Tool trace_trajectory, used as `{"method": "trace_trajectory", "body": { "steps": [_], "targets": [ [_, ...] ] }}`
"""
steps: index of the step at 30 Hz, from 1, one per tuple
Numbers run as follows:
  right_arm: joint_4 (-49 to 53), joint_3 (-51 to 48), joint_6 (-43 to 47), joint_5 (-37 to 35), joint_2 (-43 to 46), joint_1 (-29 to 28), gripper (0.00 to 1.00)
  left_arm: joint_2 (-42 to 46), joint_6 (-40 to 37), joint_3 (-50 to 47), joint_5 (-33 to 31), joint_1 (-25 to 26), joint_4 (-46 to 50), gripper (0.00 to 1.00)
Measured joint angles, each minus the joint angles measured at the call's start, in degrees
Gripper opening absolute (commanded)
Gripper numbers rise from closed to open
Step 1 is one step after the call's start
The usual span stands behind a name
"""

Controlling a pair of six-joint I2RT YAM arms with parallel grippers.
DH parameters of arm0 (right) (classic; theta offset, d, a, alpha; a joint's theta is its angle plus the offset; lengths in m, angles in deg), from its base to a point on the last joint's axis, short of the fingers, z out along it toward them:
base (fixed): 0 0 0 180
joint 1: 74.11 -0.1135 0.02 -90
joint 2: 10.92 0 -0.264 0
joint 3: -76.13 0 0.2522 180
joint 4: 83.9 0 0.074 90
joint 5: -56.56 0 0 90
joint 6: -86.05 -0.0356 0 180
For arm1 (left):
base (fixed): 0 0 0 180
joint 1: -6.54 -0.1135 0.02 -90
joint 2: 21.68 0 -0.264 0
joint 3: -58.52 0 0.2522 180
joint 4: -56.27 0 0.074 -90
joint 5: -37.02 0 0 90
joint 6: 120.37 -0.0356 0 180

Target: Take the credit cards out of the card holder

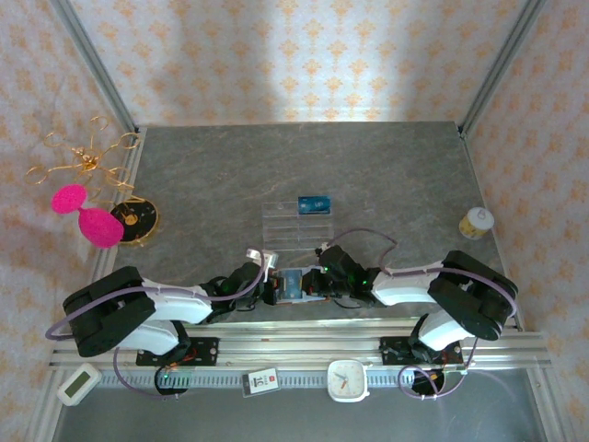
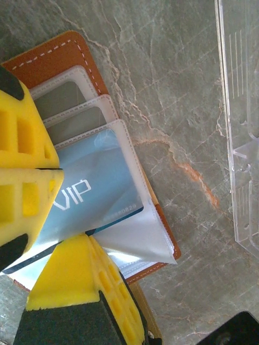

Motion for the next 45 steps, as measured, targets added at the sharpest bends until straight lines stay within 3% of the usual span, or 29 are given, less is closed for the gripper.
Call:
{"method": "trace_trajectory", "body": {
  "steps": [15, 21, 24, 45],
  "targets": [
    [3.6, -2.1, -1.5, -4.6, 6.1, 0.0, 0.00, 6.4, -0.3, 0.0, 0.1, 0.1, 5.3, 0.00],
    [3.7, -1.8, -1.1, -4.5, 5.7, 0.0, 0.21, 3.7, -0.7, 4.2, 0.5, 1.1, 5.3, 0.00],
    [4.5, -1.6, -0.6, -4.6, 5.6, 0.0, 0.27, 0.8, -0.7, 4.4, 0.4, 1.1, 5.5, 0.00],
    [4.8, 1.2, 0.2, -3.6, 2.7, 0.7, 0.31, -0.7, -0.7, 3.7, 0.3, 1.1, 5.2, 0.00]
  ]
}}
